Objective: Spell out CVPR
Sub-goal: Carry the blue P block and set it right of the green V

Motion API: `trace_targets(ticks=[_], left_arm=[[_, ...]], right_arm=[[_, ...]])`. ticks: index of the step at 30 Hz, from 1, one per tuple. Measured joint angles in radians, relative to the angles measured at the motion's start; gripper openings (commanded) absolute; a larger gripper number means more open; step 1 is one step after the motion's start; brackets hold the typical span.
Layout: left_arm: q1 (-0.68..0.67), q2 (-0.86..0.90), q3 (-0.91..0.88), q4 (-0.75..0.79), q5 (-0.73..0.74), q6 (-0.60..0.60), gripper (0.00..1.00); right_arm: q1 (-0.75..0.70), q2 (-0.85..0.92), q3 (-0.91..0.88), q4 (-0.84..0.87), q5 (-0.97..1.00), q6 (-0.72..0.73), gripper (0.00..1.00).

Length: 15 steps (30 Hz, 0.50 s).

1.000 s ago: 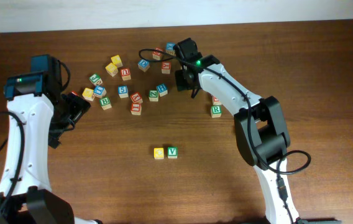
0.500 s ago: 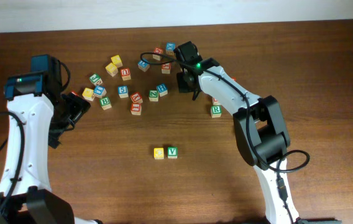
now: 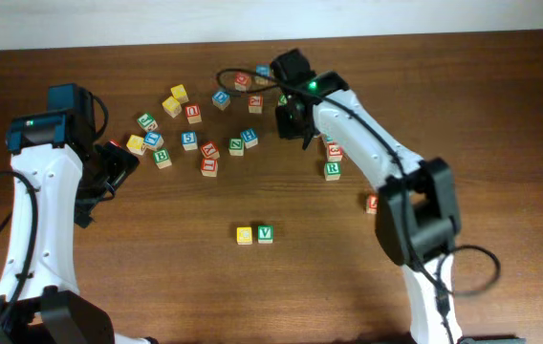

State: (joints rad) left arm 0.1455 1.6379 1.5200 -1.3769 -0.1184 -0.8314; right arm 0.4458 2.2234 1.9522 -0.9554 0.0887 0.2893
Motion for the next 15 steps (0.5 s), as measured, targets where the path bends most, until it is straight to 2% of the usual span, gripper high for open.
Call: trace_targets(ticks=[6, 9, 12, 15], left_arm=[[0.0, 0.0, 0.0, 0.0, 0.0, 0.0, 0.99], [0.0, 0.0, 0.0, 0.0, 0.0, 0.0, 0.99], [0.0, 0.0, 0.0, 0.001, 0.0, 0.0, 0.99], [0.0, 0.0, 0.0, 0.0, 0.0, 0.0, 0.99]], right_arm=[[0.0, -0.462, 0.014, -0.229, -0.017, -0.001, 0.19], [0.0, -0.657, 0.027, -0.407, -0.03, 0.021, 0.19], [0.0, -0.692, 0.032, -0.591, -0.047, 0.07, 0.19], [0.0, -0.685, -0.027, -0.644, -0.063, 0.119, 0.19]])
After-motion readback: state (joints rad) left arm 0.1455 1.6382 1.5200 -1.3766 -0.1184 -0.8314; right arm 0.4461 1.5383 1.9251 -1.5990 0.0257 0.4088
